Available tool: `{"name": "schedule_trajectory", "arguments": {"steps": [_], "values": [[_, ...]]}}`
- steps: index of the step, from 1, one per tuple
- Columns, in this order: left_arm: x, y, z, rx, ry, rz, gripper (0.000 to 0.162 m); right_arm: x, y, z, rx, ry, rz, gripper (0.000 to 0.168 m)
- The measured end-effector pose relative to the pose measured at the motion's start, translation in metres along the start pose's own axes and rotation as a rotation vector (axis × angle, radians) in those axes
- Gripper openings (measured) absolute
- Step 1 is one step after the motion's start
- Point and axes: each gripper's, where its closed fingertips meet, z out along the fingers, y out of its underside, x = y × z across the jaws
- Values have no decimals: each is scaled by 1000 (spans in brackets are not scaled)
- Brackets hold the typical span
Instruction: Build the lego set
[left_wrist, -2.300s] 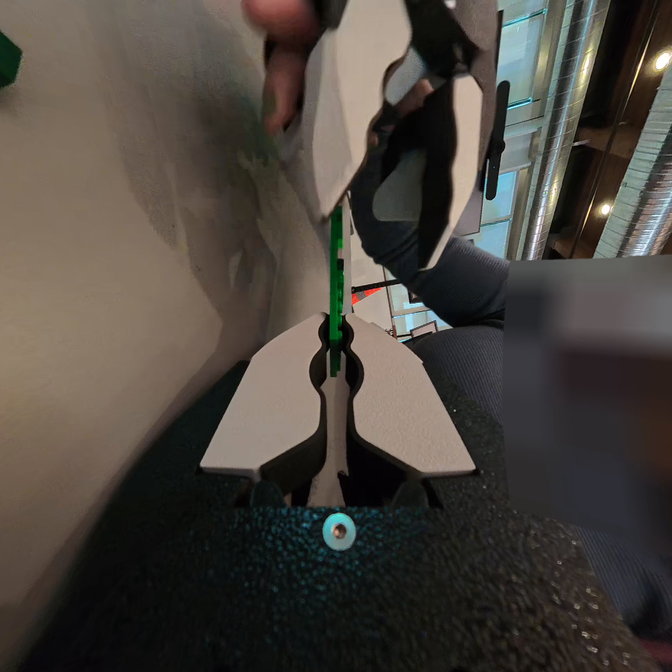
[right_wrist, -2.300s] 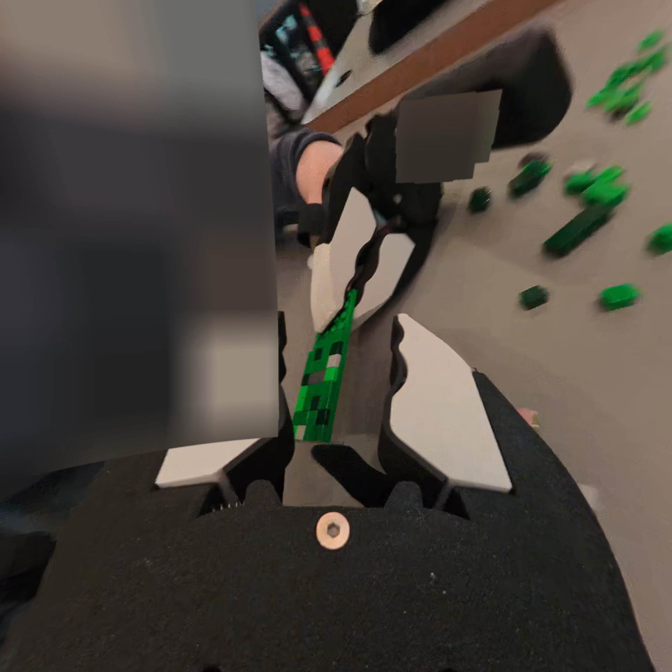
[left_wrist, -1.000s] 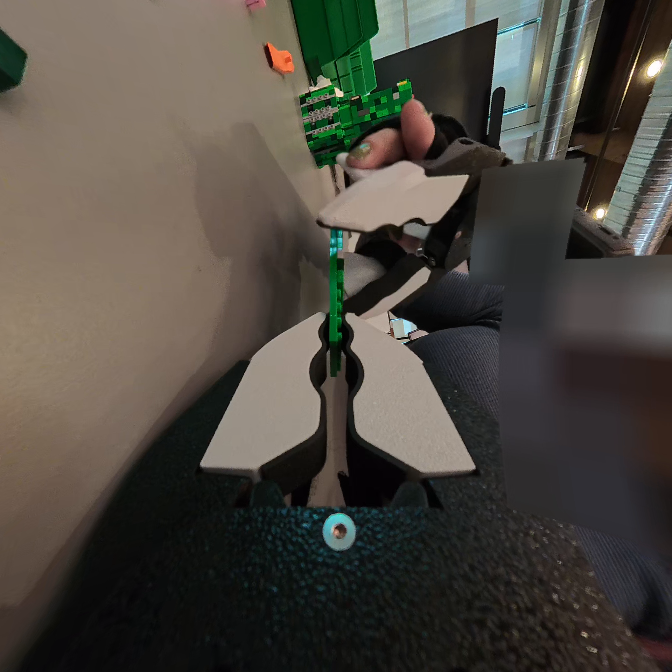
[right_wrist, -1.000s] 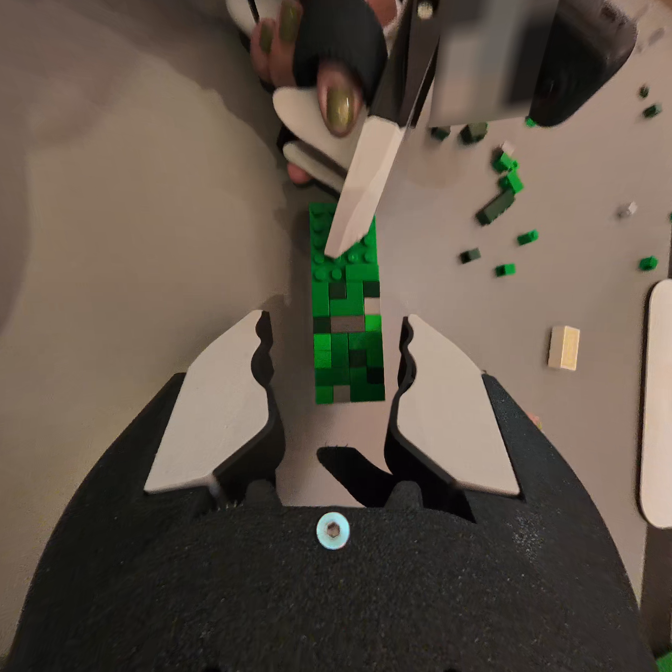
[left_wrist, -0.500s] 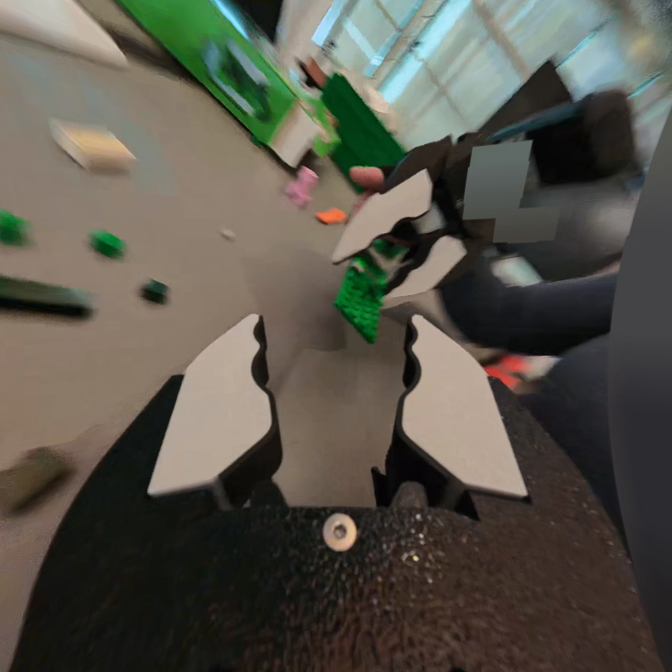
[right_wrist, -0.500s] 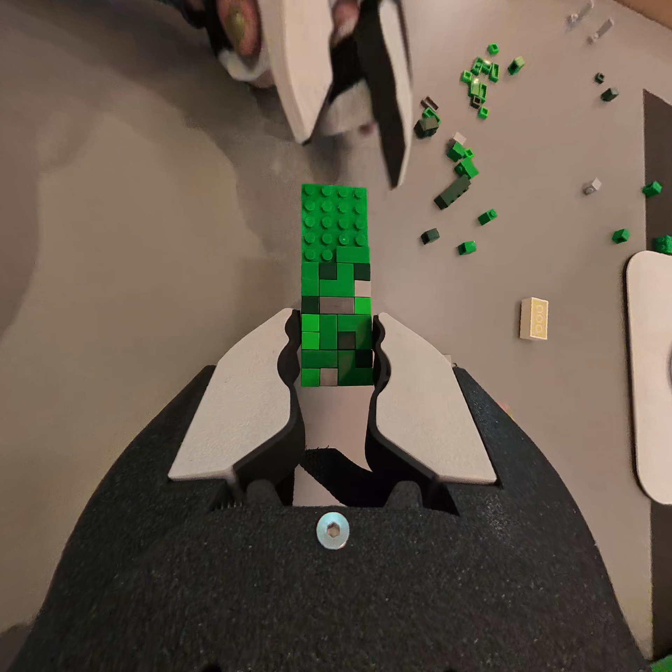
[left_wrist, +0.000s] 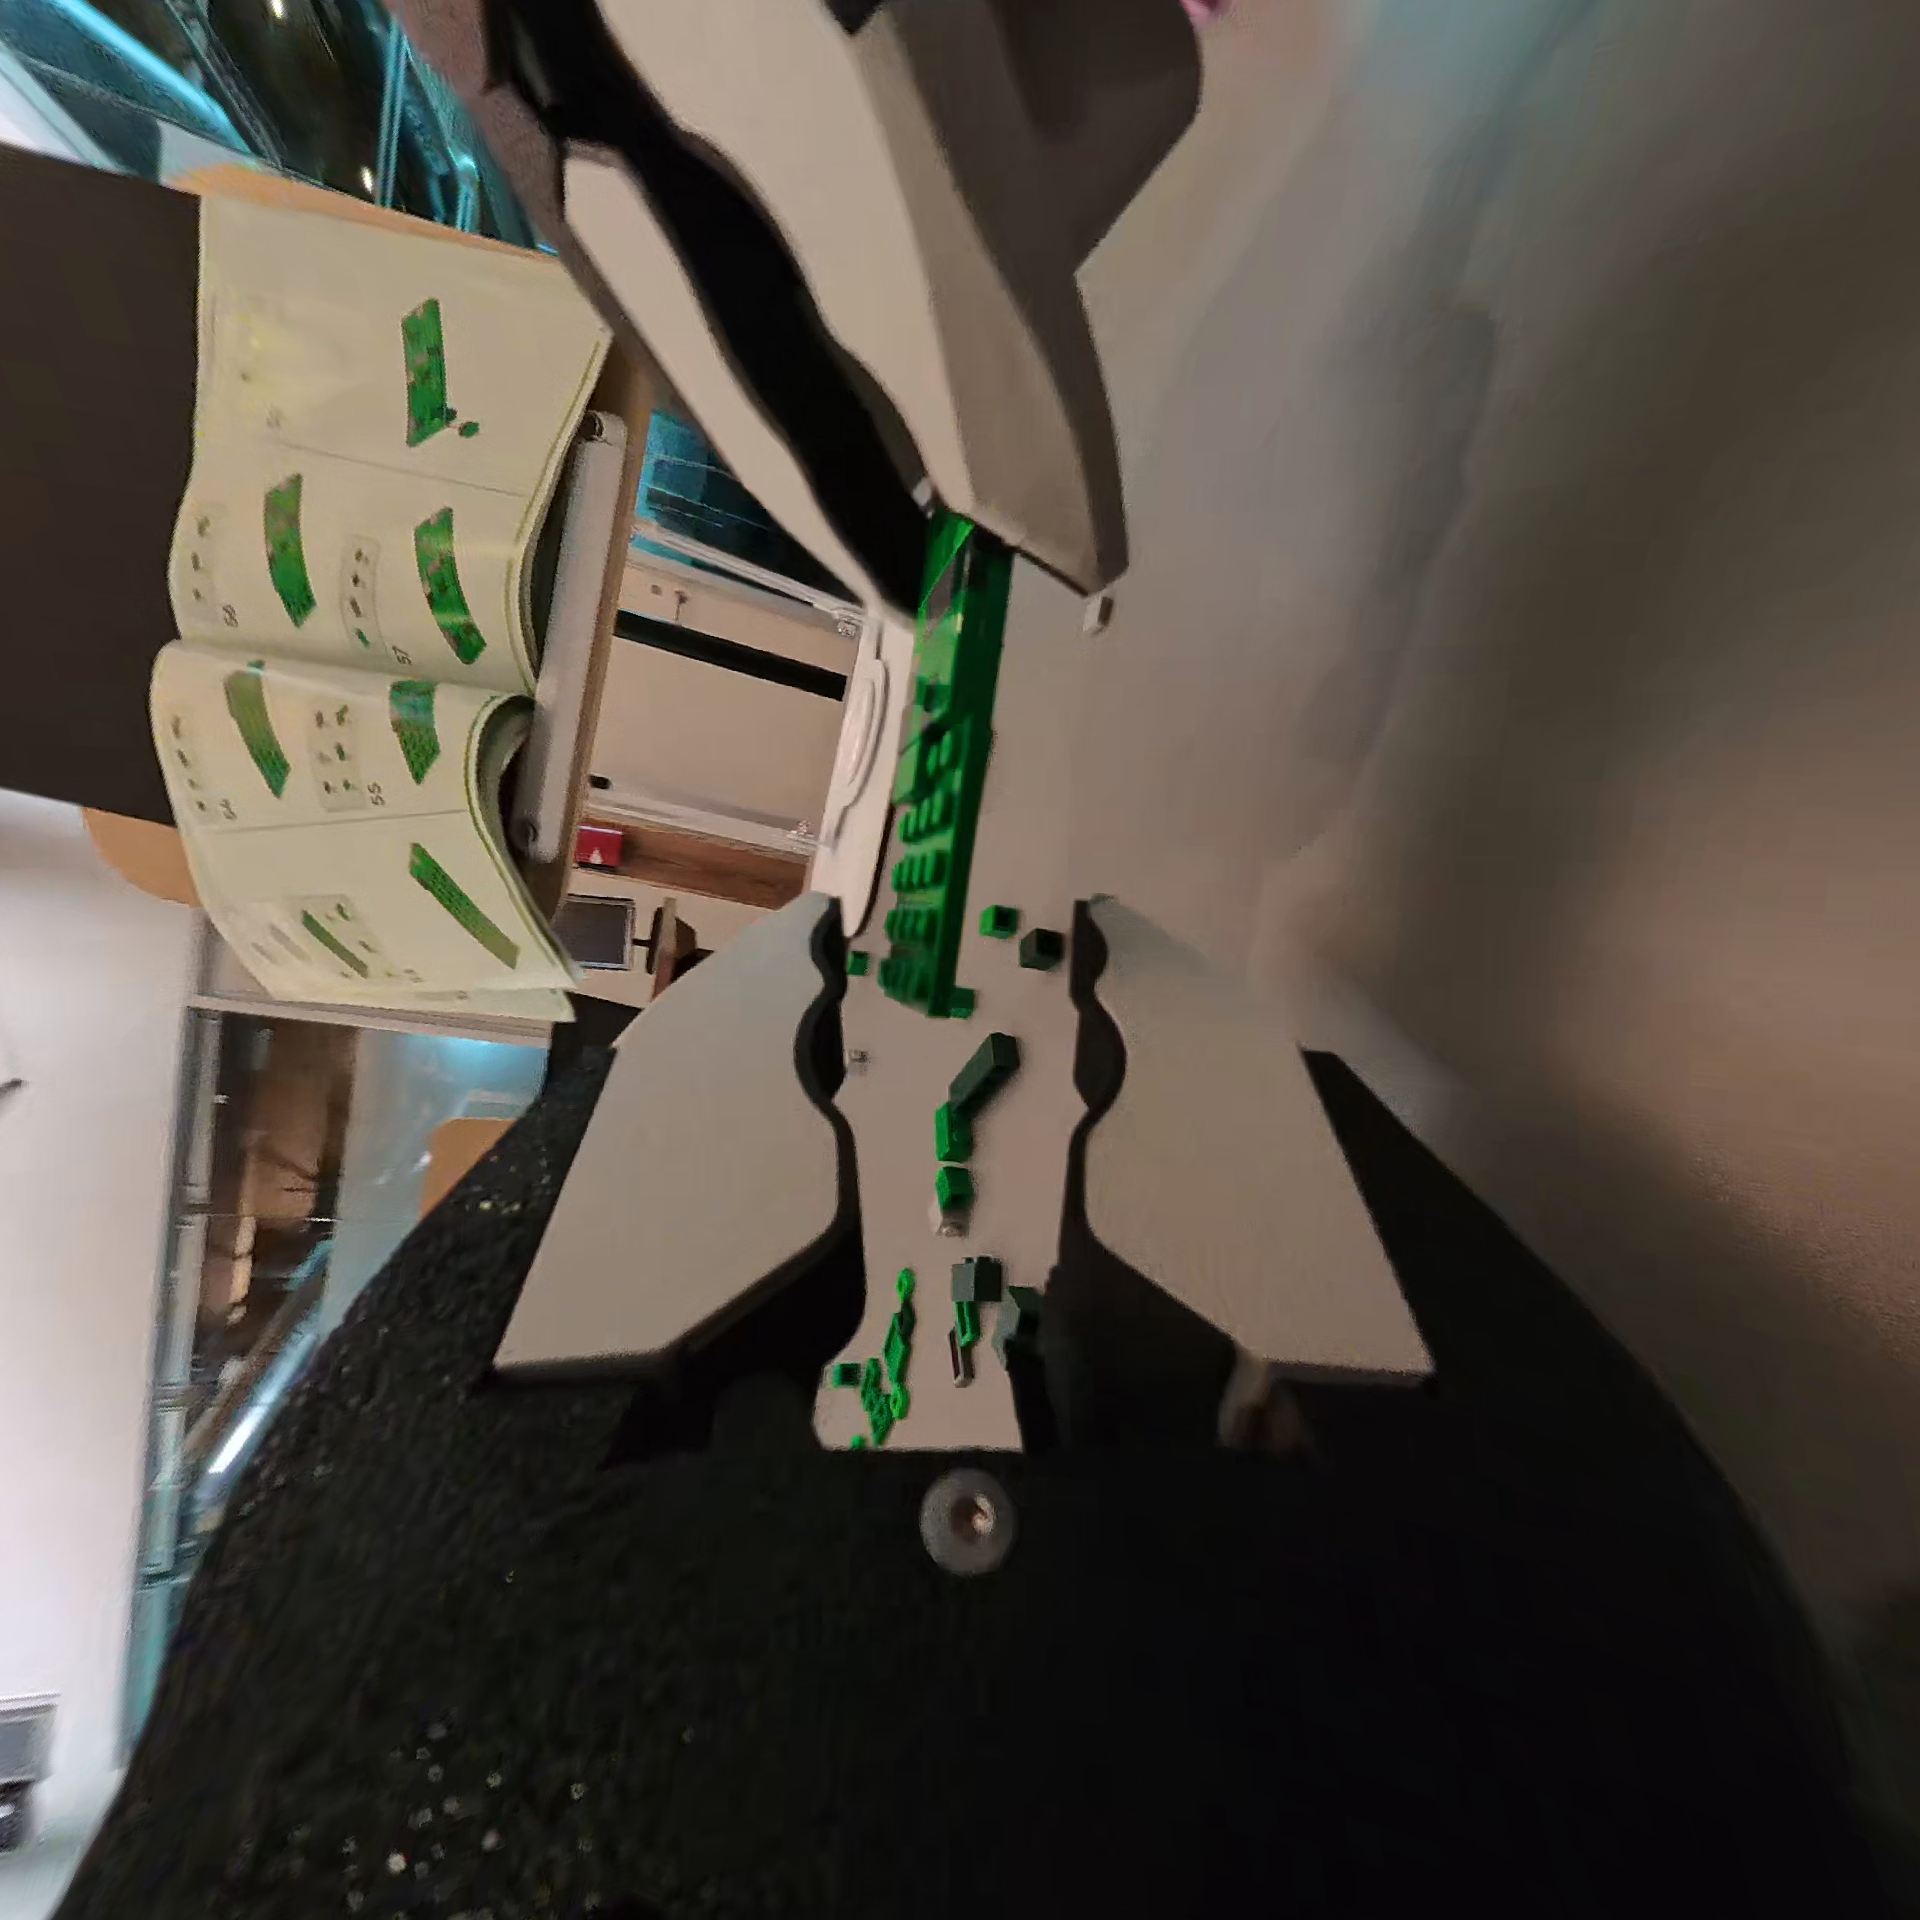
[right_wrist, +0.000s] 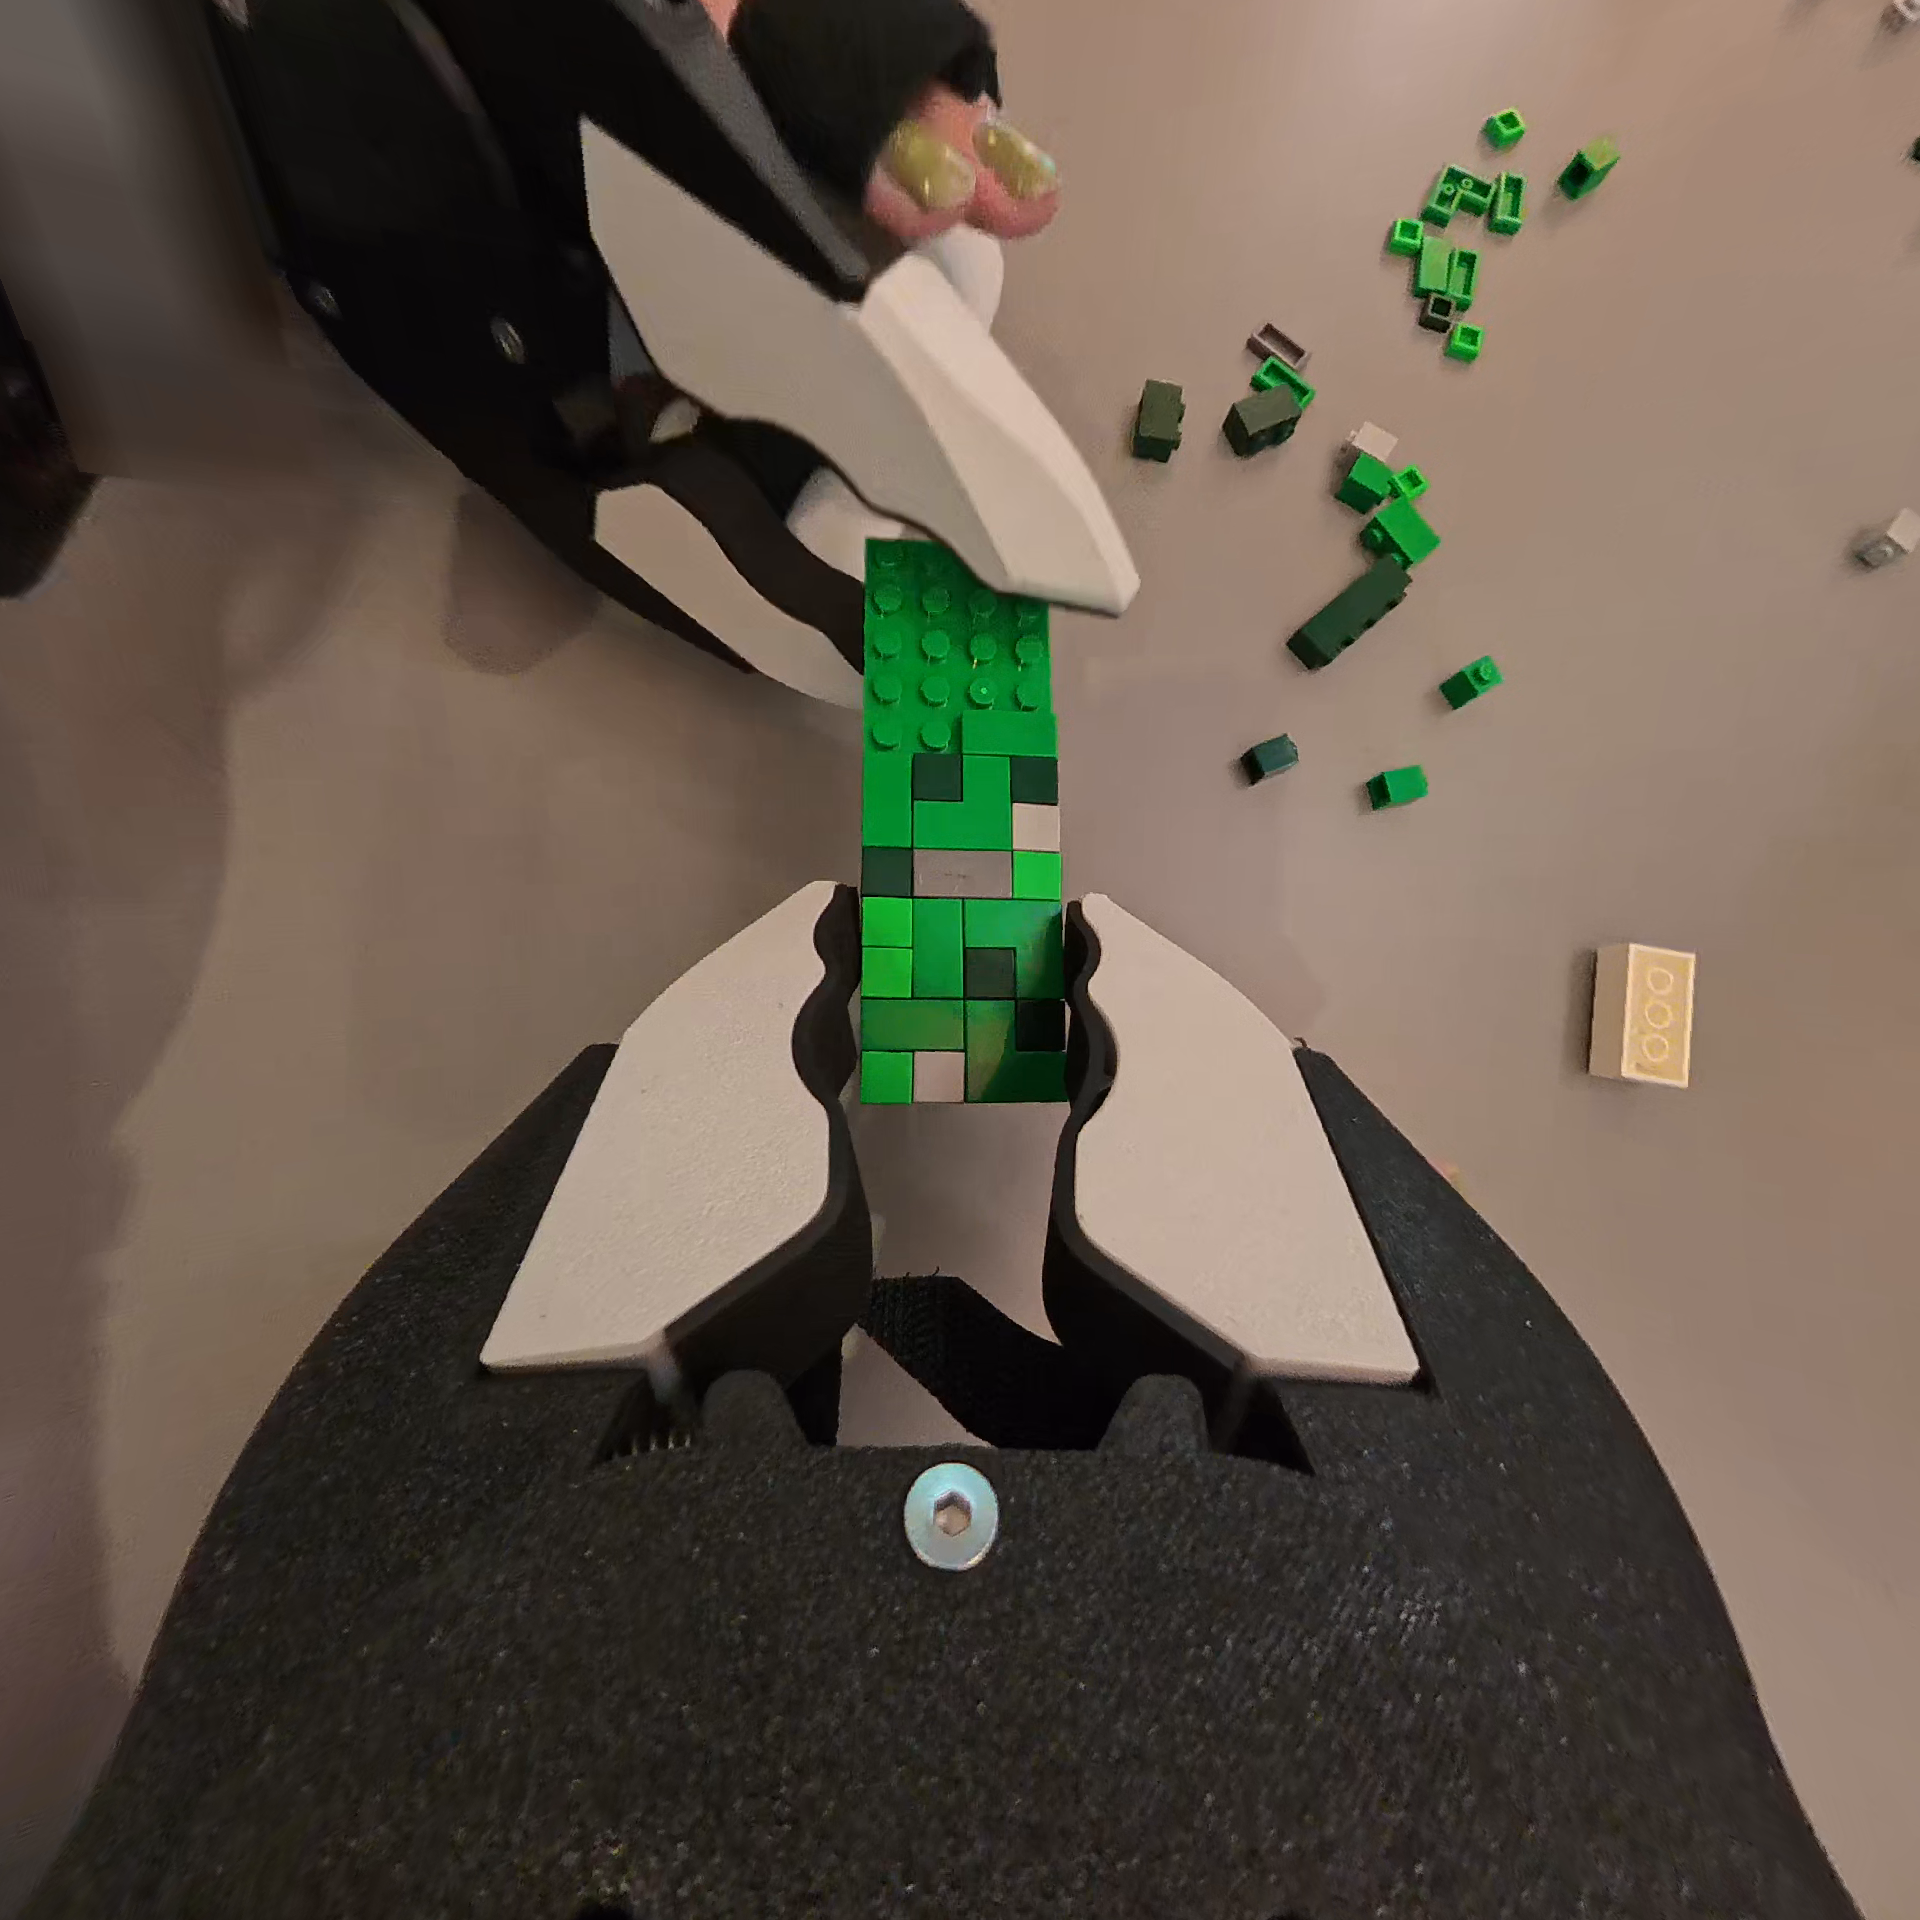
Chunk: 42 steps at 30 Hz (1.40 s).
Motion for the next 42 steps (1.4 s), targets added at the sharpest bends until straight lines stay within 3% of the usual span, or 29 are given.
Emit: {"name": "schedule_trajectory", "arguments": {"steps": [1, 3, 5, 10, 16, 21, 29, 42], "values": [[0, 0, 1, -3, -12, 26, 36, 0, 0, 1, -3, -3, 1, 37], [-3, -3, 0, 6, -41, 62, 7, 0, -1, 3, -7, -9, 5, 37], [-5, 0, 1, -5, -64, 91, 5, 1, -4, 3, 19, -12, 22, 37], [-9, 9, 2, -25, -75, 104, 4, 18, -15, -14, 172, 118, -20, 53], [-17, 32, 9, -71, -78, 159, 4, 73, -11, -33, 518, 438, 126, 51], [-22, 51, 26, -113, -75, 192, 4, 96, 13, -19, 479, 592, 181, 42], [-28, 42, 19, -2, -73, 147, 4, 106, 12, -46, 589, 800, 135, 32], [-19, 26, 5, 96, -35, 198, 4, 108, 12, -56, 630, 860, 122, 27]]}}
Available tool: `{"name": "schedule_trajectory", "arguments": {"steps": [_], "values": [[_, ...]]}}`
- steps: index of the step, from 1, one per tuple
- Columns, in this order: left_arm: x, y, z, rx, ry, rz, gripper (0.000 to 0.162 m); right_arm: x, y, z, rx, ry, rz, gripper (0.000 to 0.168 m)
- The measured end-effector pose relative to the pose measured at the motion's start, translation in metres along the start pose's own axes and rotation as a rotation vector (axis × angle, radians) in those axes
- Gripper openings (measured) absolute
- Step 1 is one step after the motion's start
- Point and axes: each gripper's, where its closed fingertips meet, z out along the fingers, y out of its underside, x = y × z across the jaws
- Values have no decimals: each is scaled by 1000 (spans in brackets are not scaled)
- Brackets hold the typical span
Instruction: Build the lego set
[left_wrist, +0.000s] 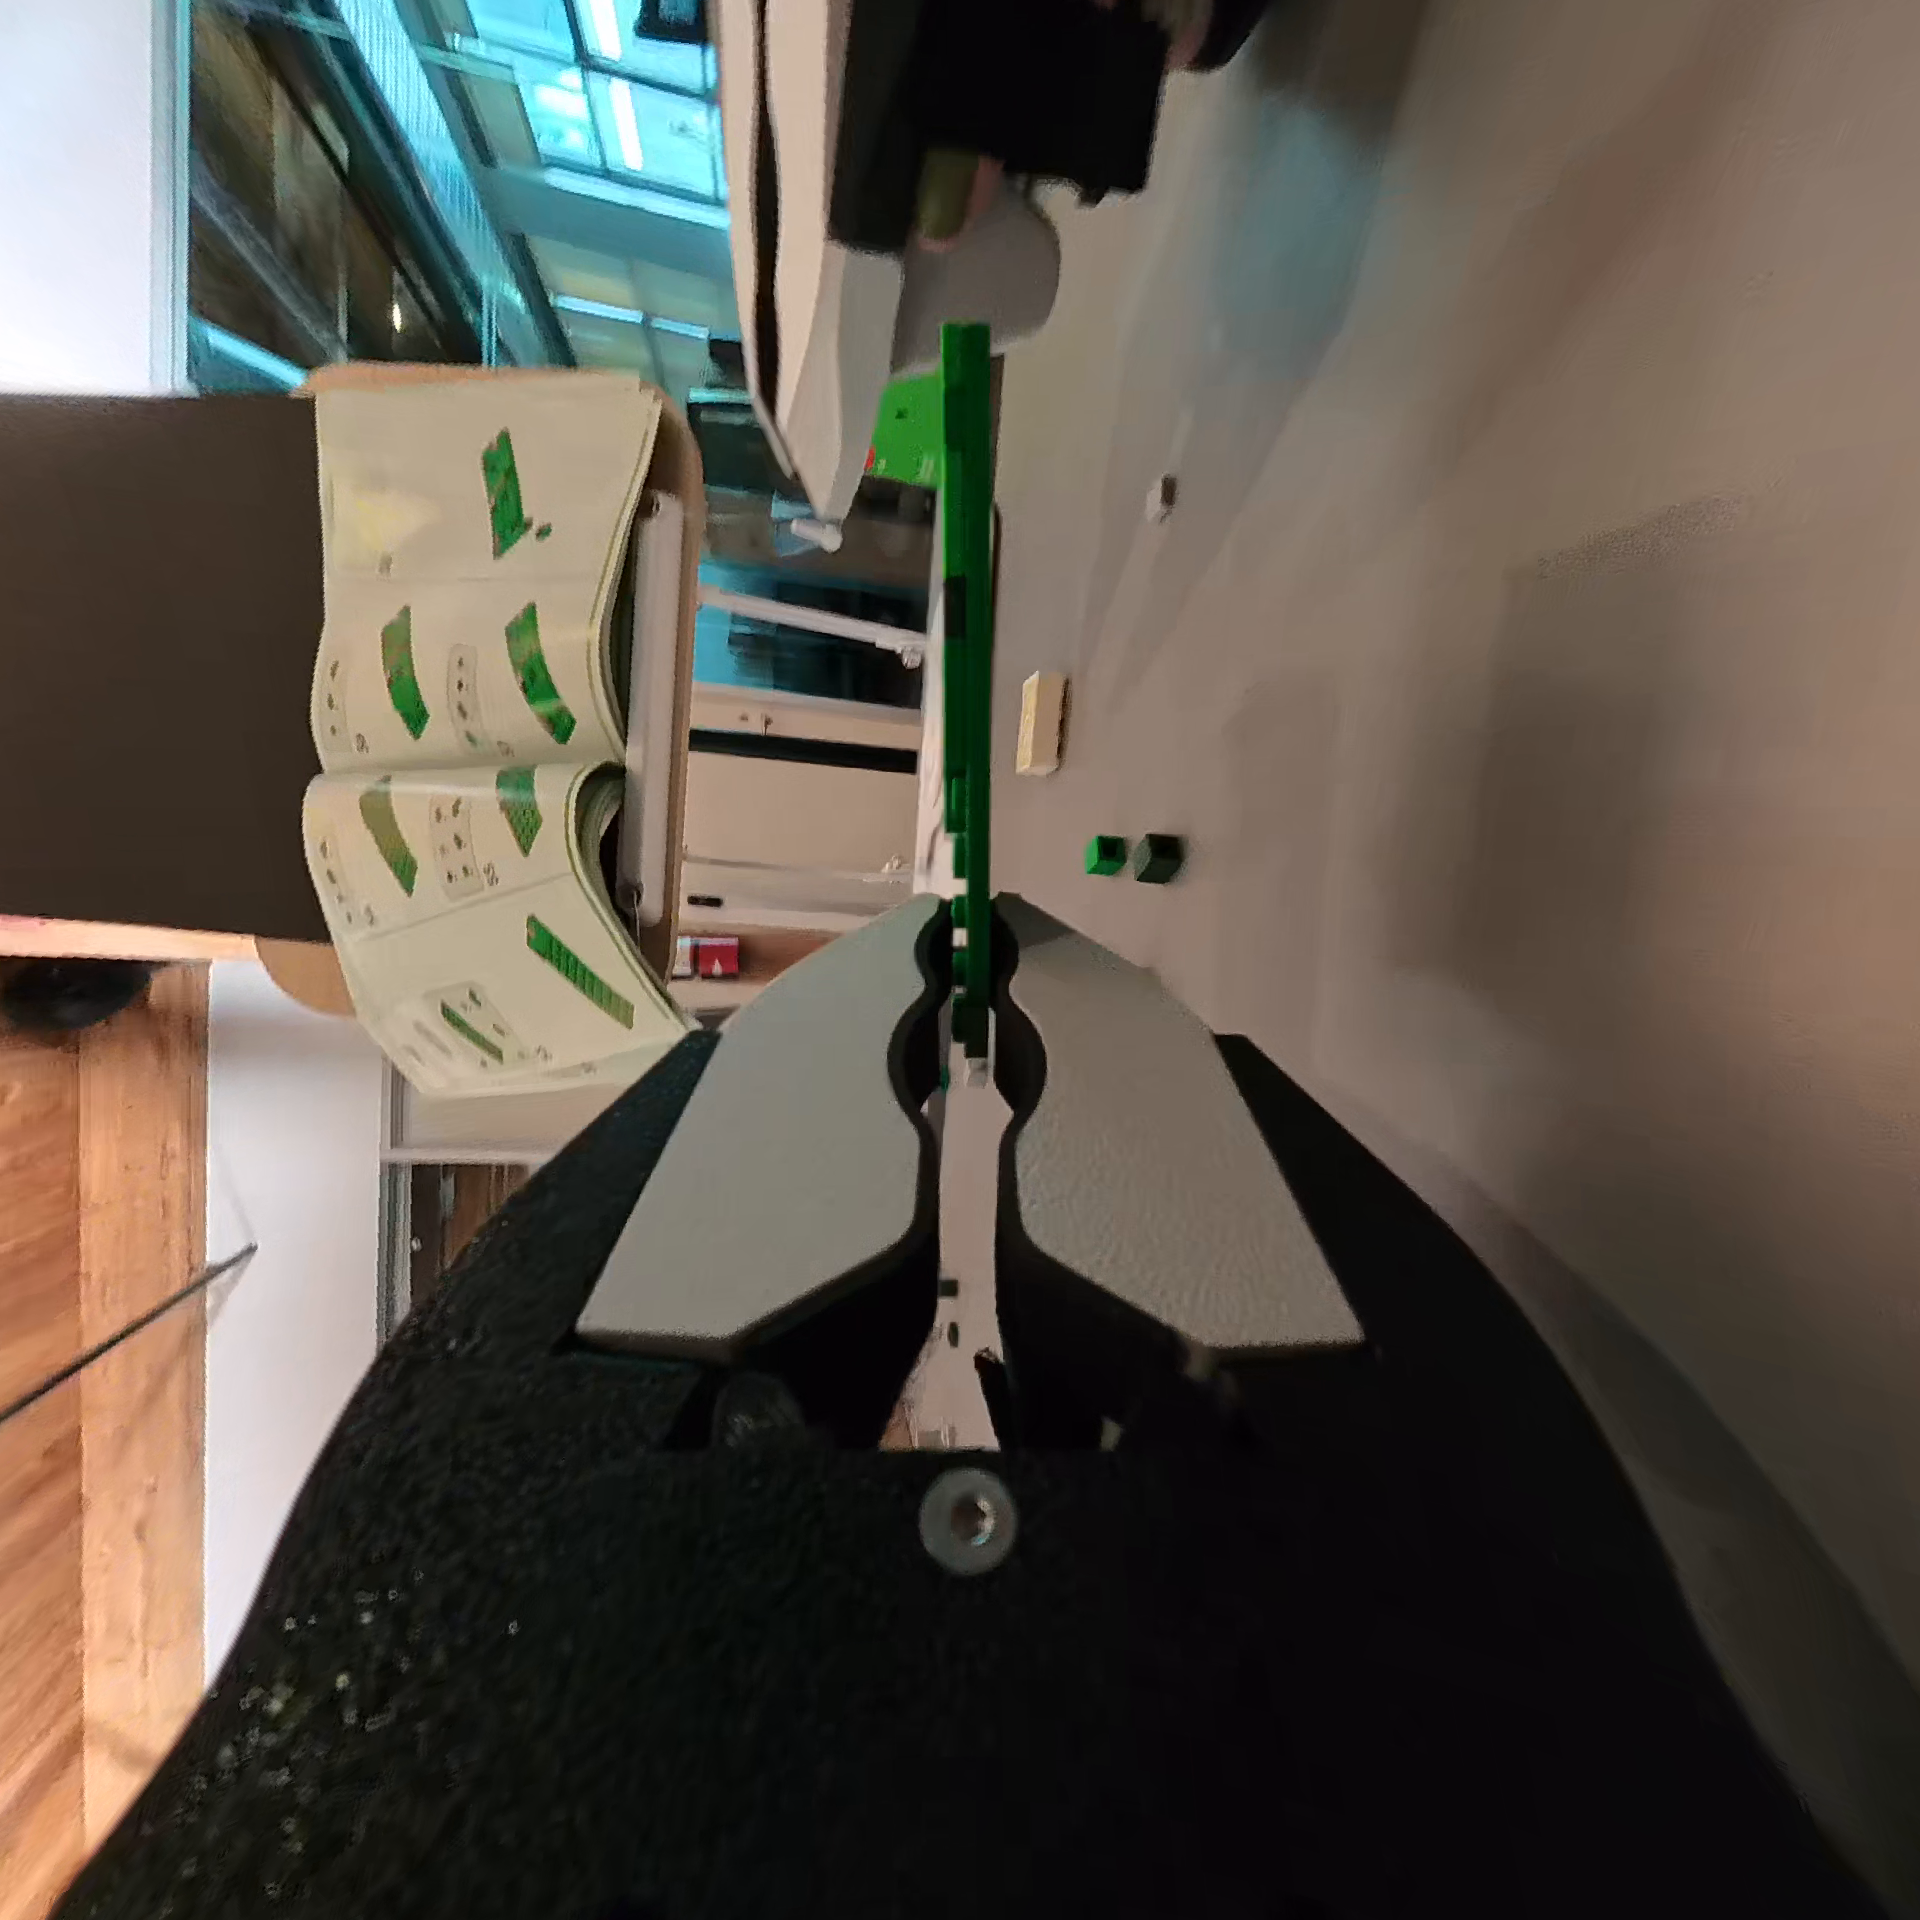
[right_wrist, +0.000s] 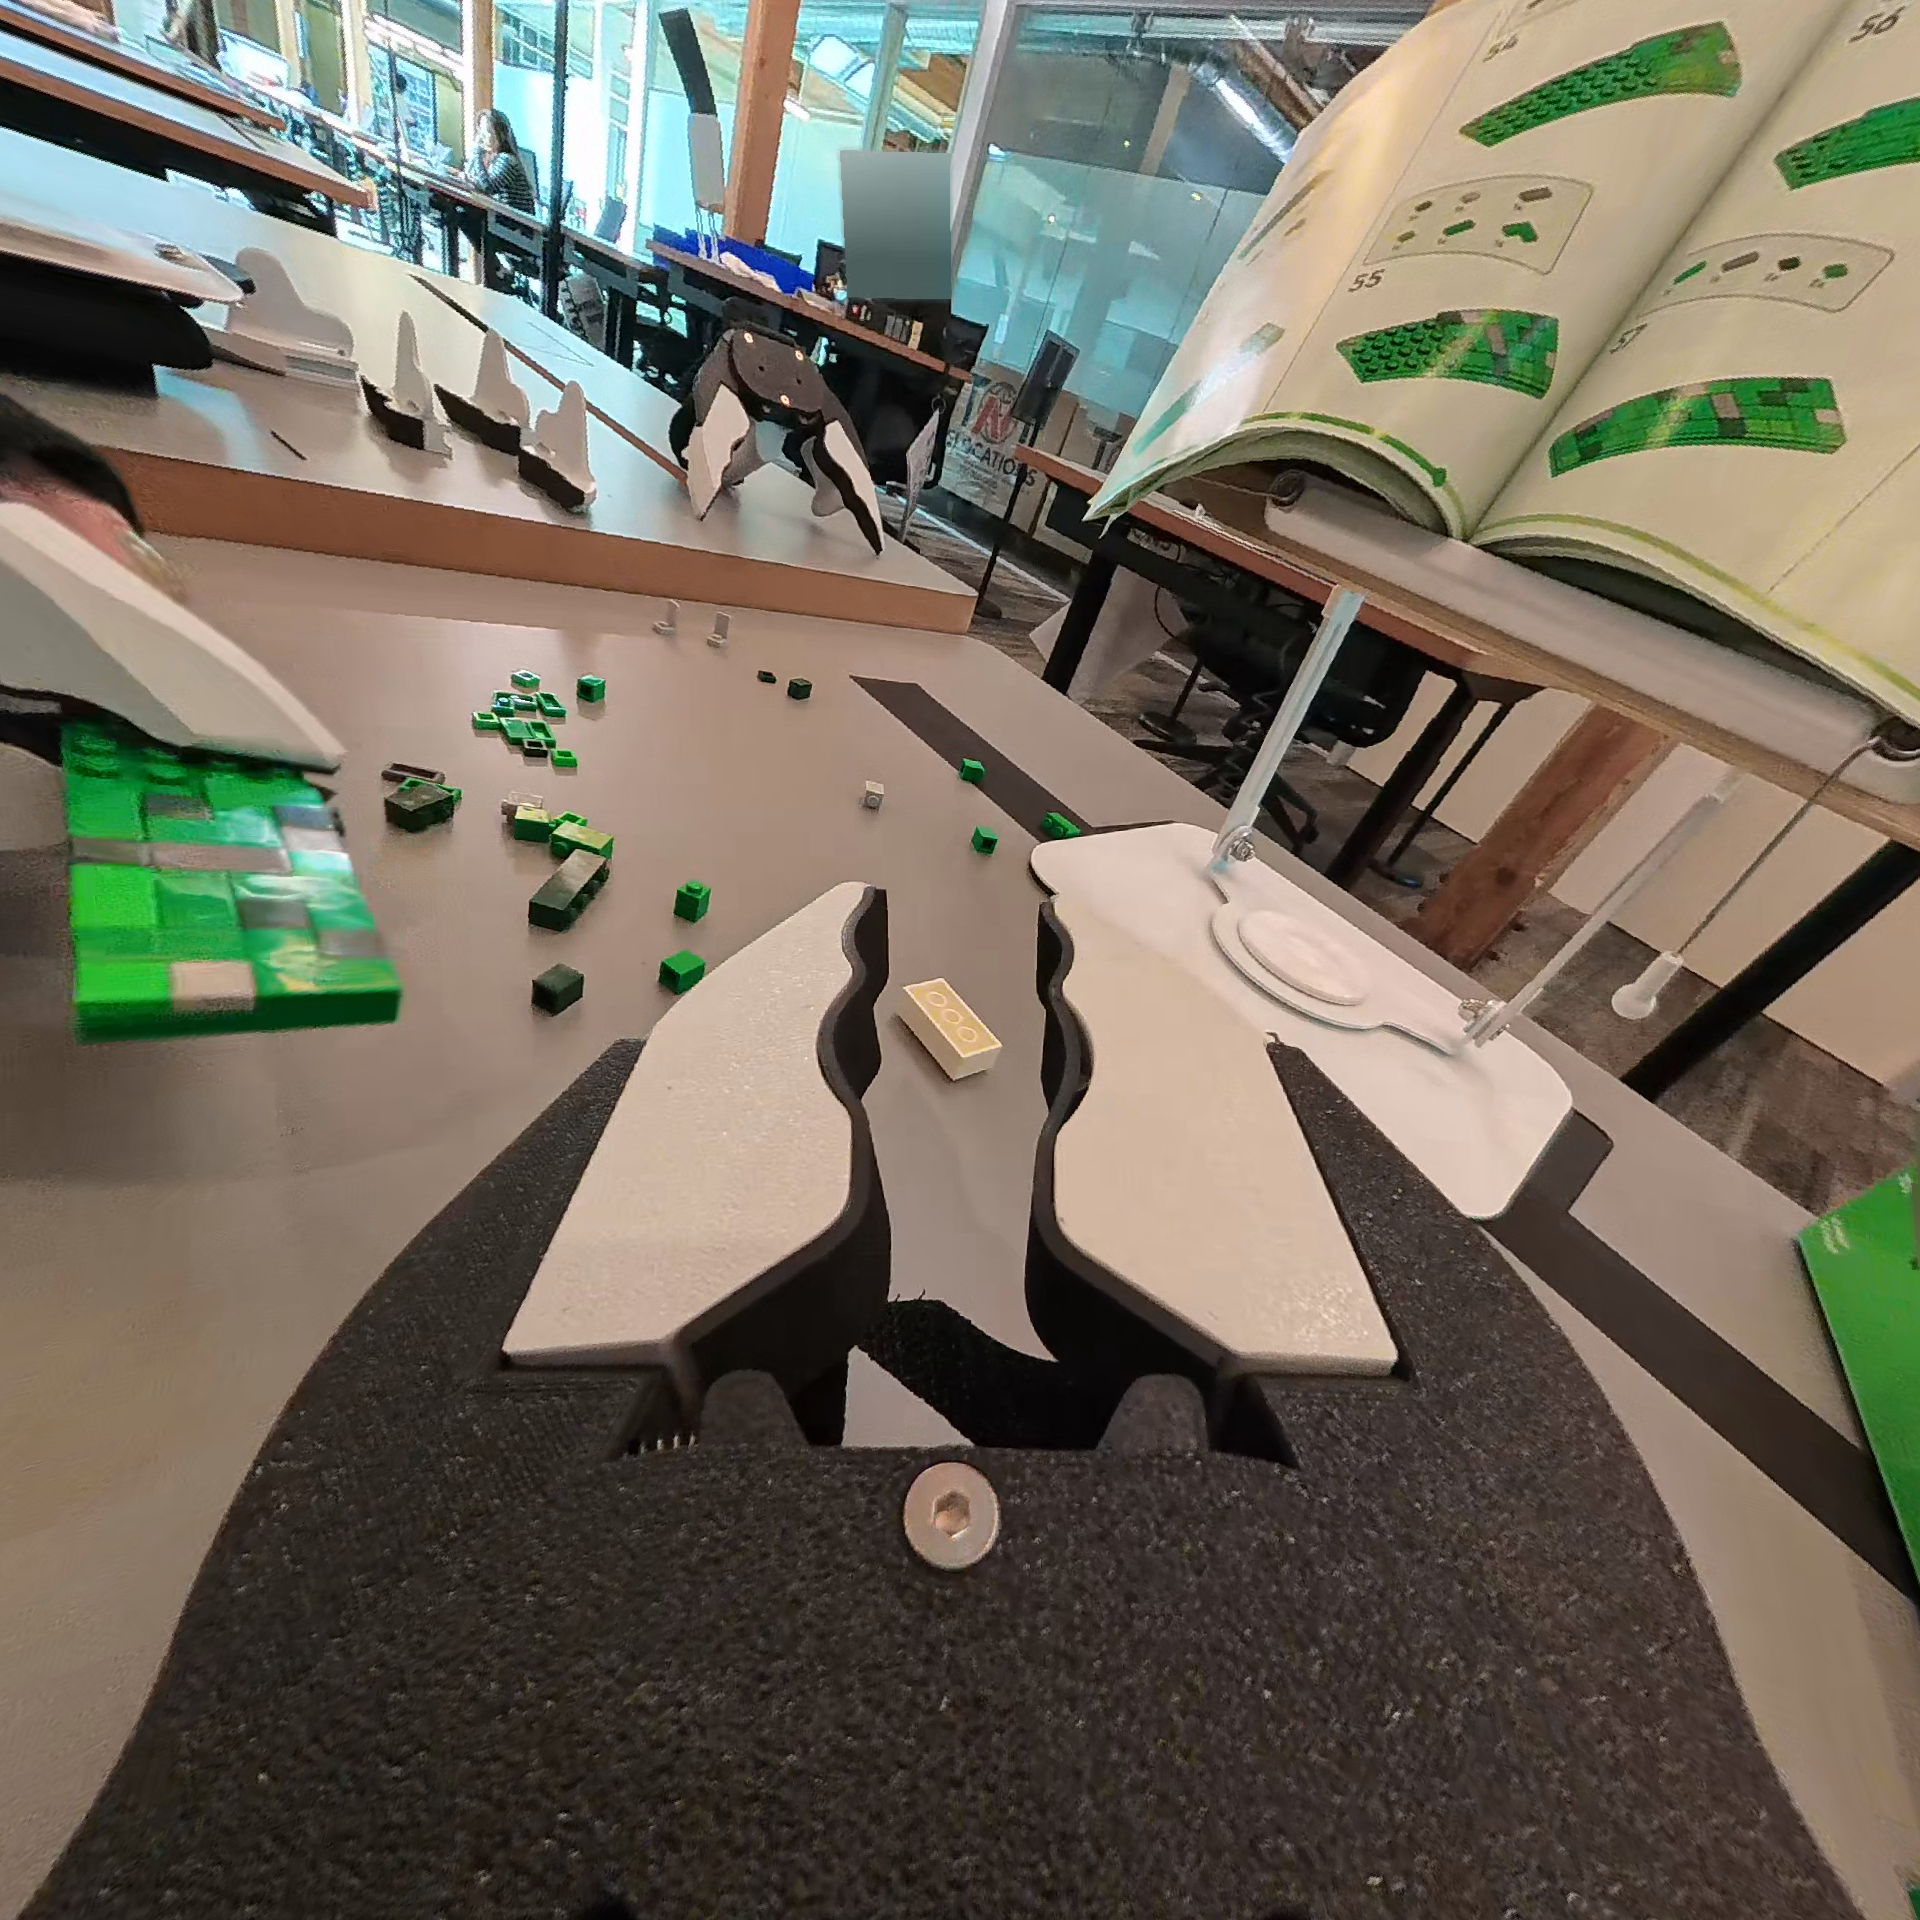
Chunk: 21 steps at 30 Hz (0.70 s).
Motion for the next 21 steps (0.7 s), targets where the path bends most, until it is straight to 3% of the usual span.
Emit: {"name": "schedule_trajectory", "arguments": {"steps": [8, 13, 21], "values": [[16, -39, -5, 131, 38, 63, 4, -13, 7, 4, -60, -74, -39, 20], [21, -50, -9, 188, 49, 91, 4, -33, 21, 13, -210, -247, -11, 18], [30, -44, -13, 232, 85, 117, 4, -85, -7, 92, -408, -548, -7, 9]]}}
